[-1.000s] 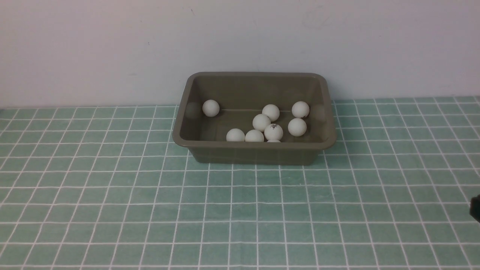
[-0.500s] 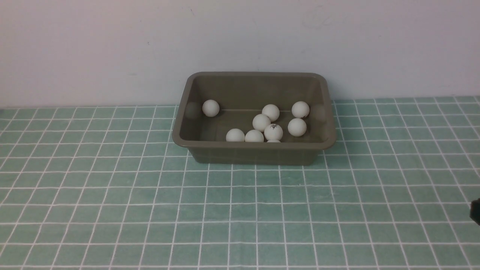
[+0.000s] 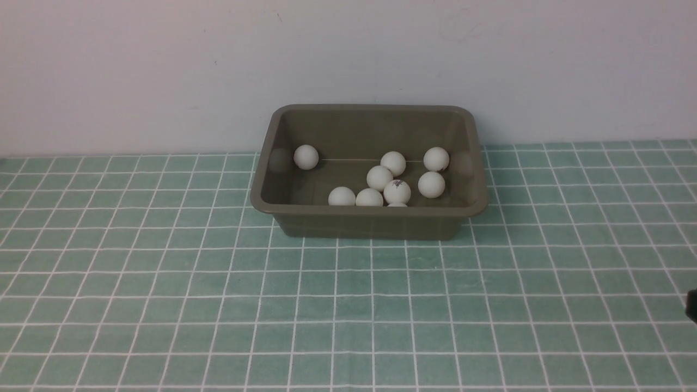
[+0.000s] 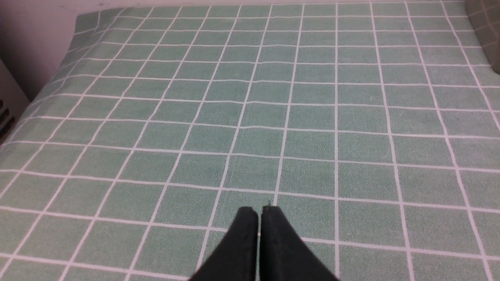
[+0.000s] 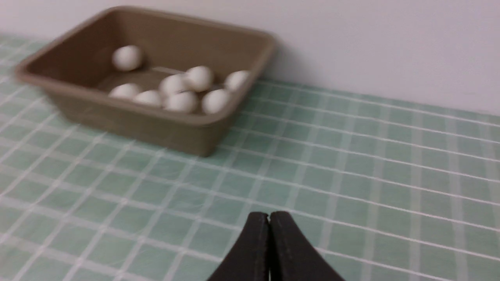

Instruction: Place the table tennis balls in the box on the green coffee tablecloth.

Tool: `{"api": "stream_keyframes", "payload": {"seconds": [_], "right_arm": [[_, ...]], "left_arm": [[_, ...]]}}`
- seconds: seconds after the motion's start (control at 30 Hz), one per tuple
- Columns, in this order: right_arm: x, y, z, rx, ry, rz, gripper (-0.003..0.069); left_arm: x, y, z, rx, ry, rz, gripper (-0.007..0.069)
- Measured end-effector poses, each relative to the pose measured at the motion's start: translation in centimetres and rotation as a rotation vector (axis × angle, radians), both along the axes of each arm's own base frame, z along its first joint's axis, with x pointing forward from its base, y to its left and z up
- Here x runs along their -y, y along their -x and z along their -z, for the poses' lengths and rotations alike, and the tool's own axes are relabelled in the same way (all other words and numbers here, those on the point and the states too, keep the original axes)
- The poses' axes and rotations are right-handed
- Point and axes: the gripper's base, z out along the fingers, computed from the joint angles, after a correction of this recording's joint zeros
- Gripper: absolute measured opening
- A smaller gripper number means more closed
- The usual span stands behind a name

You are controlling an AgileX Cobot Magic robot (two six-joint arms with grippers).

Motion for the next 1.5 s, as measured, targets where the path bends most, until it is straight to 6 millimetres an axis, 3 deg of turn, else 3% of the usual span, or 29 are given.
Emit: {"api": "stream_keyframes", "payload": {"seconds": [0.3,0.43,0.87,1.1,1.5], "right_arm": [[2.5,1.4,-0.4,0.067,-0.005,0.290,-0.0016],[2.9,2.2,0.6,0.088,-0.005,0.342,-0.0016],[2.3,3.2,8.2,0.187,-0.026,0.296,-0.0016],[2.2,3.3,10.5,0.193,-0.031,0.285,-0.0016],[2.2,3.3,11.1,0.160,-0.068,0.294,-0.0016]], "left_arm": [[0.0,0.0,0.1,-0.002,0.000,0.000,-0.0004],[0.0,0.0,0.1,-0.002,0.000,0.000,-0.0004],[0.0,0.0,0.1,-0.002,0.000,0.000,-0.0004],[0.0,0.0,0.1,-0.002,0.000,0.000,-0.0004],[0.0,0.0,0.1,-0.002,0.000,0.000,-0.0004]]}}
